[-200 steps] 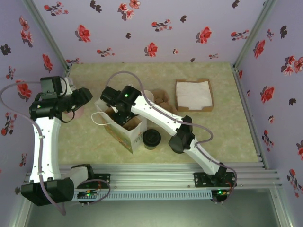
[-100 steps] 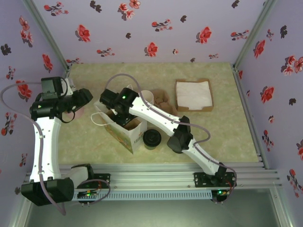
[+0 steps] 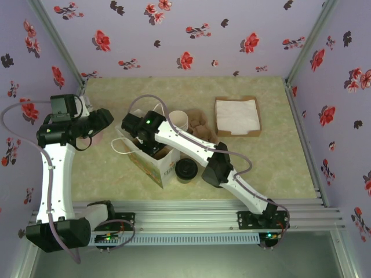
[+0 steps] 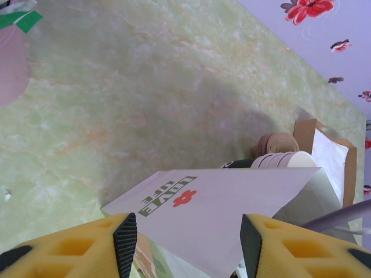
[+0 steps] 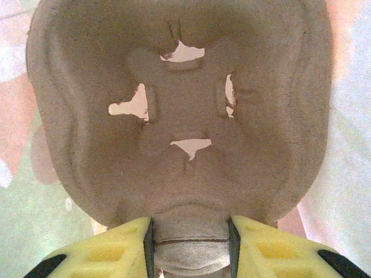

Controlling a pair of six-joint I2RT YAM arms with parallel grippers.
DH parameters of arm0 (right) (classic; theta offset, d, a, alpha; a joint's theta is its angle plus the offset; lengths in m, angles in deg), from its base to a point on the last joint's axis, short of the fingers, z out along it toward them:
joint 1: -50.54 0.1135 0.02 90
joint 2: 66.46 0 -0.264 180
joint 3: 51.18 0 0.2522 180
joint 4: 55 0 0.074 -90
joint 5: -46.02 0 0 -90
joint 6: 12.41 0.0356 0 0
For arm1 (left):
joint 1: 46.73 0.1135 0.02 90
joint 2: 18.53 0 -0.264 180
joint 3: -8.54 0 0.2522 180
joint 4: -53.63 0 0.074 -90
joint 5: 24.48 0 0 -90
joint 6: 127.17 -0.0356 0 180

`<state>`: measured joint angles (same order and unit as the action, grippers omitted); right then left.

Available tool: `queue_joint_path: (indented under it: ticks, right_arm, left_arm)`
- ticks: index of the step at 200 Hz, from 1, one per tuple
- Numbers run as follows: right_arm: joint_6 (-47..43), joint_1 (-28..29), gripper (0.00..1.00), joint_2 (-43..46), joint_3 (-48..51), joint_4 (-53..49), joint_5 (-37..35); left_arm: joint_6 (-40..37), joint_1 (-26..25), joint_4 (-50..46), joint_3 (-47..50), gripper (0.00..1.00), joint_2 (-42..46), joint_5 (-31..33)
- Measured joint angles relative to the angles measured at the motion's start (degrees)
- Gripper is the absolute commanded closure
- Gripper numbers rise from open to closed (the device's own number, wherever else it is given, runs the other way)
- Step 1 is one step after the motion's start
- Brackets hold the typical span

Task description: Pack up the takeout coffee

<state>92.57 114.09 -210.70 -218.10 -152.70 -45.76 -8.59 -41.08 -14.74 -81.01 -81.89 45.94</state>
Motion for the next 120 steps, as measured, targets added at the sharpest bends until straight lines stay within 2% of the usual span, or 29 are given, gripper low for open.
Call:
queue_joint_path:
  ticks: [84,120]
  right_arm:
    - [0.0,0.0,0.59,-0.6,0.5,0.0,0.0]
    - [0.0,0.0,0.54,-0.8,0.7,0.0,0.0]
  left_arm:
    - [0.0,0.0,0.0,0.3,0.48,0.0,0.0]
    - [0.0,0.0,0.0,0.3,0.48,0.3,0.0]
